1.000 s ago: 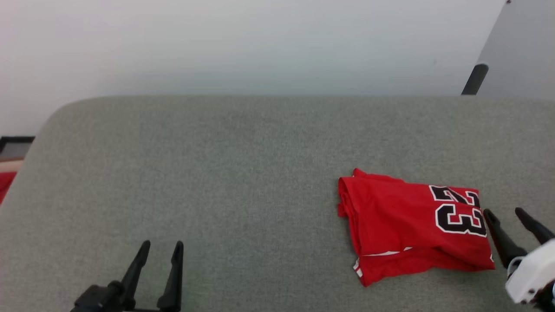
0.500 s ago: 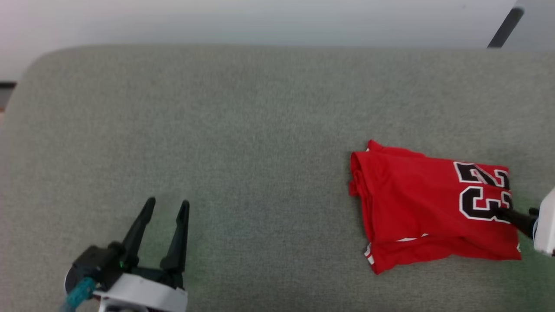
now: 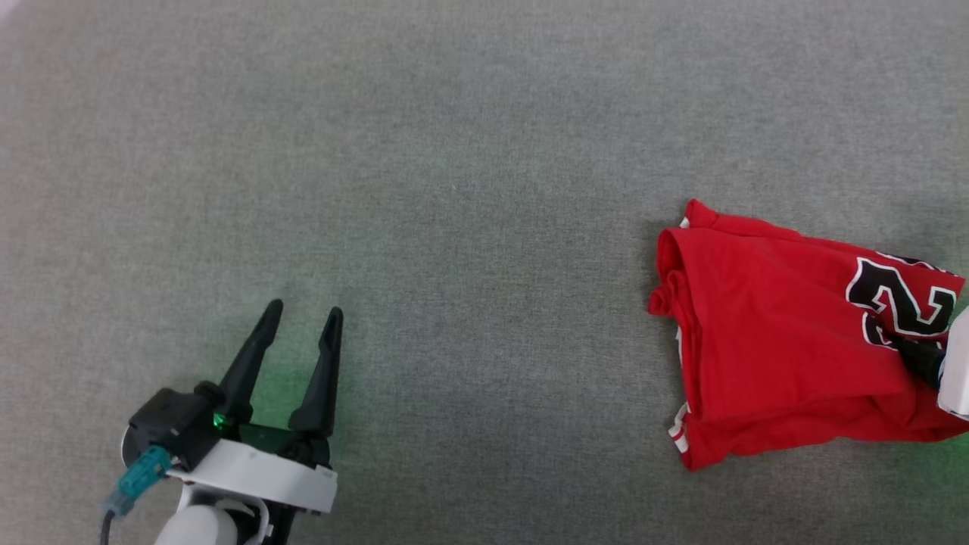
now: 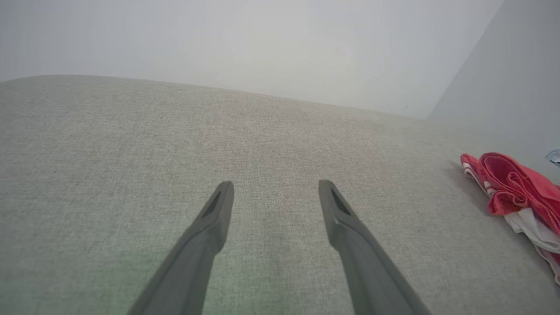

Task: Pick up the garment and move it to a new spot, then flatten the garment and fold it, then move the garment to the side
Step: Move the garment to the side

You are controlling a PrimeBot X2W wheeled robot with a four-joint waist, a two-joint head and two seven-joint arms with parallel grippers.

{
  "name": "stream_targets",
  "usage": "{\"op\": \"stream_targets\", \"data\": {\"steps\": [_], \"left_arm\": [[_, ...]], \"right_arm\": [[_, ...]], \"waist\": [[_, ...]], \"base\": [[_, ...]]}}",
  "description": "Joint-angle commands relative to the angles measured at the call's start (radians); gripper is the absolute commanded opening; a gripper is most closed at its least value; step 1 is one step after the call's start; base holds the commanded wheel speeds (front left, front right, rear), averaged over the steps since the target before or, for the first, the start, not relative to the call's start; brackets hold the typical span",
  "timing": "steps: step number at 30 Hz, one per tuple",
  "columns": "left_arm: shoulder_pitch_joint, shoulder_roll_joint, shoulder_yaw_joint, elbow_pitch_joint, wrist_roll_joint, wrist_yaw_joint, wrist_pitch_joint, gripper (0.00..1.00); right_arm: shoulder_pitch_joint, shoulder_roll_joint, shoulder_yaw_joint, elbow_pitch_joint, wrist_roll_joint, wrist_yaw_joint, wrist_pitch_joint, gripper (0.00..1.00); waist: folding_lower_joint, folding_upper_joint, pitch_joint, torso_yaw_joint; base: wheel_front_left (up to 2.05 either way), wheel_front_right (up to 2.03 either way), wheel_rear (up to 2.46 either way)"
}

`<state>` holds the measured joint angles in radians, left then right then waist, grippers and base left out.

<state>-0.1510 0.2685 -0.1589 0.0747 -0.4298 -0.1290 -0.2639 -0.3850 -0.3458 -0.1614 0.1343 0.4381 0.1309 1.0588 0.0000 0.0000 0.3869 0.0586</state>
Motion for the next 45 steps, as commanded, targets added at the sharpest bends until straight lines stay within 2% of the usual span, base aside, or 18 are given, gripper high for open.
{"op": "stream_targets", "data": {"steps": [1, 2, 3, 4, 5, 12, 21, 30, 36, 45], "left_arm": [[-0.015, 0.003, -0.002, 0.001, -0.002, -0.003, 0.001, 1.00], [-0.018, 0.002, -0.003, 0.003, -0.004, -0.003, 0.001, 1.00], [-0.021, 0.000, -0.005, 0.005, -0.004, -0.003, 0.001, 1.00], [-0.025, -0.001, -0.008, 0.008, -0.003, -0.003, 0.001, 1.00], [-0.030, -0.001, -0.009, 0.009, -0.003, -0.003, 0.001, 1.00], [-0.051, 0.000, 0.003, -0.013, 0.004, -0.003, 0.001, 1.00], [-0.057, 0.041, -0.007, -0.064, 0.021, -0.003, 0.001, 1.00], [-0.116, 0.098, -0.036, -0.148, 0.037, -0.003, 0.001, 1.00], [-0.152, 0.141, -0.041, -0.213, 0.047, -0.003, 0.001, 1.00], [-0.203, 0.213, 0.001, -0.290, 0.093, -0.003, 0.001, 1.00]], "right_arm": [[0.052, 0.047, 0.039, 0.059, 0.004, 0.000, 0.021, 0.85], [0.055, 0.052, 0.045, 0.057, 0.010, 0.000, 0.019, 0.45], [0.058, 0.055, 0.049, 0.057, 0.016, 0.000, 0.011, 0.36], [0.059, 0.057, 0.053, 0.054, 0.021, 0.000, 0.001, 0.10], [0.061, 0.061, 0.053, 0.051, 0.023, 0.000, -0.011, 0.00], [0.041, 0.058, 0.024, 0.024, 0.045, -0.001, -0.156, 0.00], [0.026, 0.031, -0.074, 0.012, 0.055, -0.001, -0.360, 0.00], [-0.004, 0.057, -0.207, 0.034, 0.040, -0.001, -0.461, 0.00], [-0.075, 0.054, -0.253, 0.068, 0.009, -0.001, -0.493, 0.00], [-0.282, -0.076, -0.214, 0.275, -0.085, -0.001, -0.570, 0.00]], "waist": [[0.0000, 0.0000, 0.022, 0.012], [0.0000, 0.0000, 0.025, 0.011], [0.0000, 0.0000, 0.026, 0.010], [0.0000, 0.0000, 0.027, 0.009], [0.0000, 0.0000, 0.027, 0.008], [0.0000, 0.0000, 0.026, -0.036], [0.0000, 0.0000, 0.028, -0.163], [0.0000, 0.0000, 0.073, -0.277], [0.0000, 0.0000, 0.111, -0.303], [0.0000, 0.0000, 0.186, -0.296]], "base": [[0.00, 0.00, 0.00], [0.00, 0.00, 0.00], [0.00, 0.00, 0.00], [0.00, 0.00, 0.00], [0.00, 0.00, 0.00], [0.00, 0.00, 0.00], [0.00, 0.00, 0.00], [0.00, 0.00, 0.00], [0.00, 0.00, 0.00], [0.00, 0.00, 0.00]]}}
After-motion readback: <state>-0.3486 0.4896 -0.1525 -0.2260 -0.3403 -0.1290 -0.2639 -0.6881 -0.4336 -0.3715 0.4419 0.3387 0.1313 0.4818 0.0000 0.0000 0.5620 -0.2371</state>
